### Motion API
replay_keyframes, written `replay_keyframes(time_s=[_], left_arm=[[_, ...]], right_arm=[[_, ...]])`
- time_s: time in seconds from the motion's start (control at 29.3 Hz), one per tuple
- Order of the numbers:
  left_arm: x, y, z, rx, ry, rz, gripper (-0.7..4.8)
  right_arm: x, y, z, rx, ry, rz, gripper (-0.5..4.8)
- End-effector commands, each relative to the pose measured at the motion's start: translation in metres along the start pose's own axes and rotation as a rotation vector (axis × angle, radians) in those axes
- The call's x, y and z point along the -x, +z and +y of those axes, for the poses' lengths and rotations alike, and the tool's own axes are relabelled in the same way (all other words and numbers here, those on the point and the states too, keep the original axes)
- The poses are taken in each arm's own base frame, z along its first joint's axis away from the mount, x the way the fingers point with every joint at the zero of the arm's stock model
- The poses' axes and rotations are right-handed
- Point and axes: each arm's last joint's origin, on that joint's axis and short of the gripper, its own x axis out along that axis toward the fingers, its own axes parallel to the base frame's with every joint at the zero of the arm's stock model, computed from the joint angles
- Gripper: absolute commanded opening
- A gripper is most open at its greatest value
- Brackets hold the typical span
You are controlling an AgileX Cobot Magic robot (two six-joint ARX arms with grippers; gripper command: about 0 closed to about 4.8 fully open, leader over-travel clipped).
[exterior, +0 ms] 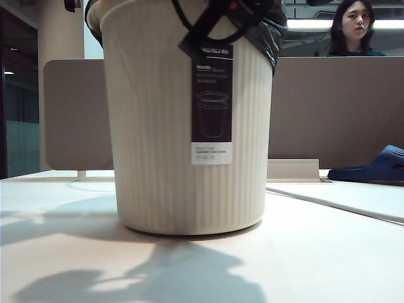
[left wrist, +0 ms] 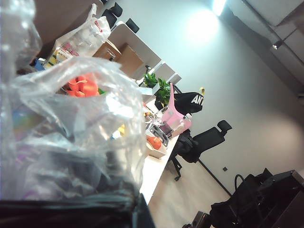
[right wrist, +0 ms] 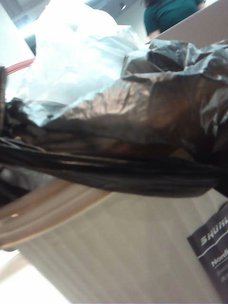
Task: Open the ring lid of the trash can, pull out the black garbage bag inside, and place it on the table.
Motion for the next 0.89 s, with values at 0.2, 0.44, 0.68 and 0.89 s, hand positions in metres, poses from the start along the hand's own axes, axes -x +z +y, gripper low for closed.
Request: replay_keyframes(time_s=[0.2, 0.44, 0.68, 0.89], left_arm=[[0.000, 0.001, -0.002, -0.036, -0.010, 0.004, -0.06], [0.000, 0.001, -0.002, -0.039, -0.006, 0.007, -0.06], [0.000, 0.000, -0.001, -0.039, -0.004, 0.010, -0.06], [0.000, -0.003, 0.001, -0.031, 0.015, 0.035, -0.06]], right_arm=[[0.004, 0.008, -0.012, -0.051, -0.081, -0.008, -0.03], [0.006, 0.009, -0.011, -0.055, -0.083, 0.005, -0.03], [0.005, 0.006, -0.005, -0.077, -0.044, 0.025, -0.03], [0.006, 0.004, -0.001, -0.071, -0.021, 0.037, -0.03]])
